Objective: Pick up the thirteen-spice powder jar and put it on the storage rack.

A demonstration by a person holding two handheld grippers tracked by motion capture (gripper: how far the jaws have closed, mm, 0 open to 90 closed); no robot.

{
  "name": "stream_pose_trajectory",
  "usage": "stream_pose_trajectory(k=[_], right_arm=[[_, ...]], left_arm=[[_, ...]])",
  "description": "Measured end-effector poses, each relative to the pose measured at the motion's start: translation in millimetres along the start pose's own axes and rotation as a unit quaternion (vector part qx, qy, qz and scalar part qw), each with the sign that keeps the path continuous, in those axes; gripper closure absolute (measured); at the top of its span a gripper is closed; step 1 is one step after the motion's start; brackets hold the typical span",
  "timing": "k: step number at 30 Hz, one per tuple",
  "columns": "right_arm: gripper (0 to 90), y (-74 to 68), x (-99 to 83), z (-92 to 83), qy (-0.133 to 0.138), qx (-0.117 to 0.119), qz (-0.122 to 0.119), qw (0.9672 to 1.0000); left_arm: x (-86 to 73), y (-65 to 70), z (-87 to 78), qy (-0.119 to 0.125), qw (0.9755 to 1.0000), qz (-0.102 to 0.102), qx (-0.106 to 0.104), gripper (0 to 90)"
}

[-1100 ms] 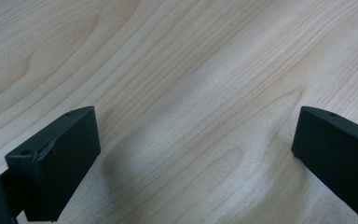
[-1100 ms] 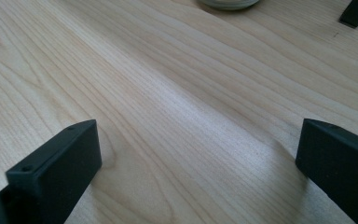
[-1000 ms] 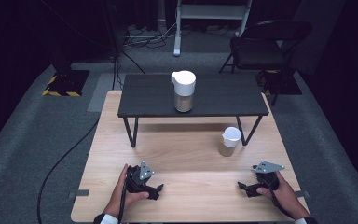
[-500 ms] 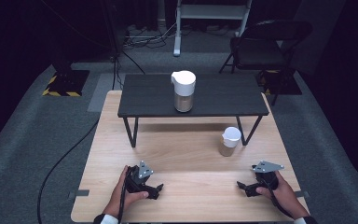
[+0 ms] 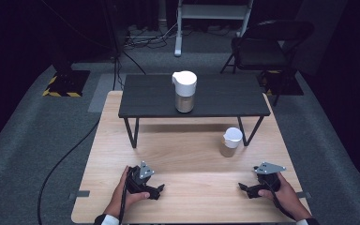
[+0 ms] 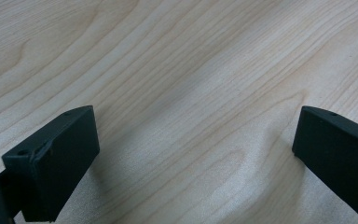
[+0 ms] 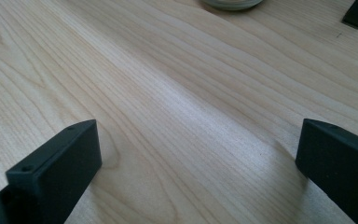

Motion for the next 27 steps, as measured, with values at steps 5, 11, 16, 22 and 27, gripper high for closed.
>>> stream_pose_trajectory(k=[5, 11, 16, 22, 27], right_arm=[[0.2, -1.3, 2.5, -1.8, -0.013, 0.003, -0.007, 0.9999], [1.4, -6.8, 10.3, -4.5, -0.007, -0.011, -0.005, 0.9999], [1.3, -10.3, 18.4, -10.1, 0.016, -0.021, -0.008, 0.9996], [1.4, -11.0, 32.6, -18.7, 0.039, -0.035, -0.003, 0.9986], [1.4, -11.2, 46.9, -20.5, 0.045, -0.038, -0.007, 0.9982]], left_arm=[[0.2, -0.1, 0.4, 0.001, 1.0, 0.0, 0.0, 0.3], [0.3, 0.0, 0.5, 0.001, 1.0, 0.0, 0.0, 0.3], [0.3, 0.0, 0.5, 0.001, 1.0, 0.0, 0.0, 0.3], [0.3, 0.0, 0.5, 0.001, 1.0, 0.0, 0.0, 0.3], [0.3, 0.0, 0.4, 0.001, 1.0, 0.0, 0.0, 0.3]])
Point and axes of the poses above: each handheld gripper's, and its own axes: z roughly forward along the jaws, x roughly out of its top, y roughly to its right, the point moved 8 cm from there along z, roughly forward along the jaws, and after that the axes turned 14 degrees about x, right-handed, at the moved point
